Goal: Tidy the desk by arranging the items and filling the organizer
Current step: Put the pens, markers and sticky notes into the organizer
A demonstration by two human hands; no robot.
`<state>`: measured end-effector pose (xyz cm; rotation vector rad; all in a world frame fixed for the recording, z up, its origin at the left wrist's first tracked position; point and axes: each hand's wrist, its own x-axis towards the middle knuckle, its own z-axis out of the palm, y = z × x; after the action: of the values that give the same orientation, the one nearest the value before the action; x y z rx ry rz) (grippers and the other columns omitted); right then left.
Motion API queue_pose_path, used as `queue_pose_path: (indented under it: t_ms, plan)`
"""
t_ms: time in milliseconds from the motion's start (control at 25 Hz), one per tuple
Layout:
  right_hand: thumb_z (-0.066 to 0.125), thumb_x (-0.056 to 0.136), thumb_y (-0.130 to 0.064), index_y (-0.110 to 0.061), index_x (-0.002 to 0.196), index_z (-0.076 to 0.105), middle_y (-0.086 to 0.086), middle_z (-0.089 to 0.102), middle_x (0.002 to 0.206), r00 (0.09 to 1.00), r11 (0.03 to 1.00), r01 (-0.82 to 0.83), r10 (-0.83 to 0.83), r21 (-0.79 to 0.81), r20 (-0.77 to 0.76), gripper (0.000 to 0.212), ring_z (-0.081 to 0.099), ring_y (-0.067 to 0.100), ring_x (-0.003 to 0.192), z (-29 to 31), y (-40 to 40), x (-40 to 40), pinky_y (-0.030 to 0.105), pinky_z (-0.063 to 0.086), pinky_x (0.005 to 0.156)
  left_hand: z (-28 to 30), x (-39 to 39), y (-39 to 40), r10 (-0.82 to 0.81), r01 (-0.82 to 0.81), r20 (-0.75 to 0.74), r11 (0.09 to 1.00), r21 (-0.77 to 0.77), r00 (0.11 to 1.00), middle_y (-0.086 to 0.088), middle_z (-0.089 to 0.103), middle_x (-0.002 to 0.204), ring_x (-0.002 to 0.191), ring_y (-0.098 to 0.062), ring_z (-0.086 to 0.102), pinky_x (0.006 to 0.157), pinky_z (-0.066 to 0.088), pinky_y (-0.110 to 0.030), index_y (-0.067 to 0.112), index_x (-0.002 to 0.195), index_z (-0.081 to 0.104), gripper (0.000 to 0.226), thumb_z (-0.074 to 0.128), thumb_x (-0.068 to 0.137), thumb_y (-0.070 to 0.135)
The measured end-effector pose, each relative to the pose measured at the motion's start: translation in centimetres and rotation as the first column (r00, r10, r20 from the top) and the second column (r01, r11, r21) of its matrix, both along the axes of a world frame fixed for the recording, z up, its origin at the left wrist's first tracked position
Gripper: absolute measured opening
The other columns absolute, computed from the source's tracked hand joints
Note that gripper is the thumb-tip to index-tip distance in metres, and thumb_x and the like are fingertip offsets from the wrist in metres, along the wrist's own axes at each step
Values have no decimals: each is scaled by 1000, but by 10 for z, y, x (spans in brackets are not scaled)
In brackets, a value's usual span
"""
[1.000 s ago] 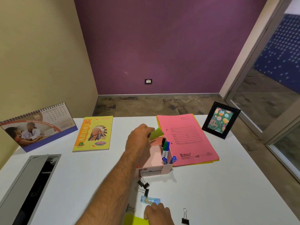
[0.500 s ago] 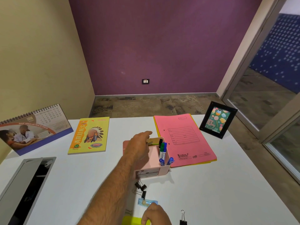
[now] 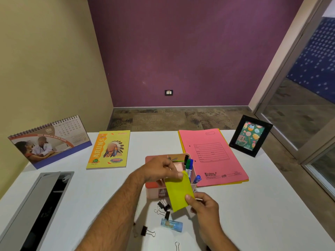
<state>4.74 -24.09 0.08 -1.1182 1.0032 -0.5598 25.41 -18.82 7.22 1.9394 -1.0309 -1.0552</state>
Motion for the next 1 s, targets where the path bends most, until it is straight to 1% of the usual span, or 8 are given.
queue_pose_path:
  t_ms: [160, 360, 480, 520, 600, 680, 880, 1000]
  plan:
    - [79, 74, -4, -5, 83, 71, 6, 72, 65, 998, 997, 51, -50, -65, 25, 12, 59, 15, 58, -1, -4, 5, 30, 44, 56, -2, -2, -6, -70, 68, 37, 996, 53, 997, -6, 73, 81, 76, -17, 70, 72, 61, -37, 8, 84, 73, 15, 83, 76, 16]
    - [75, 79, -3, -18, 78, 71, 3, 72, 75, 974, 941, 103, -162, -321, -161, 15, 65, 23, 73, -41, -30, -17, 19, 49, 63, 9, 11, -18, -52, 62, 232, 997, -35, 971, 7, 74, 80, 76, -9, 64, 66, 53, -32, 21, 83, 79, 12, 84, 75, 26]
    - [75, 80, -12, -26, 84, 68, 2, 70, 97, 869, 729, -251, -120, -636, -480, 16, 63, 27, 94, -72, -58, -43, 14, 45, 77, 19, 20, -29, 48, 6, 329, 987, -161, 943, 0, 76, 95, 79, -8, 65, 69, 54, -30, 14, 98, 78, 17, 75, 85, 24]
    - [72, 83, -24, -23, 94, 70, 4, 70, 107, 791, 648, -385, -134, -657, -597, 11, 61, 31, 103, -82, -65, -51, 26, 48, 85, 23, 21, -34, 107, -25, 380, 977, -214, 919, 0, 76, 99, 79, -7, 64, 72, 54, -29, 14, 102, 77, 19, 72, 88, 24]
    - [48, 88, -52, -18, 111, 69, 12, 64, 126, 620, 585, -535, -218, -610, -753, 46, 56, 38, 119, -104, -76, -62, 49, 46, 94, 25, 24, -44, 224, -89, 475, 953, -289, 851, 0, 75, 106, 85, -8, 62, 78, 52, -28, 15, 108, 75, 21, 66, 91, 25]
    - [17, 92, -62, -17, 117, 68, 17, 61, 131, 512, 549, -611, -276, -571, -814, 73, 55, 43, 121, -123, -83, -70, 55, 43, 98, 23, 27, -53, 275, -124, 557, 948, -294, 783, 0, 73, 109, 93, -13, 62, 81, 49, -26, 18, 113, 73, 24, 62, 94, 28]
    - [5, 95, -57, -16, 122, 65, 19, 58, 134, 449, 528, -657, -299, -538, -842, 78, 53, 44, 122, -133, -84, -73, 50, 25, 103, 9, 24, -65, 194, -97, 703, 980, -176, 684, -3, 69, 101, 95, -21, 61, 77, 49, -31, 23, 113, 71, 25, 54, 98, 32]
    - [8, 96, -56, -16, 123, 63, 19, 57, 135, 464, 492, -659, -329, -568, -823, 74, 52, 43, 123, -137, -85, -74, 47, 23, 104, -10, 20, -71, 132, -124, 681, 990, -61, 720, -3, 69, 103, 94, -19, 61, 76, 44, -29, 22, 114, 71, 26, 56, 97, 35]
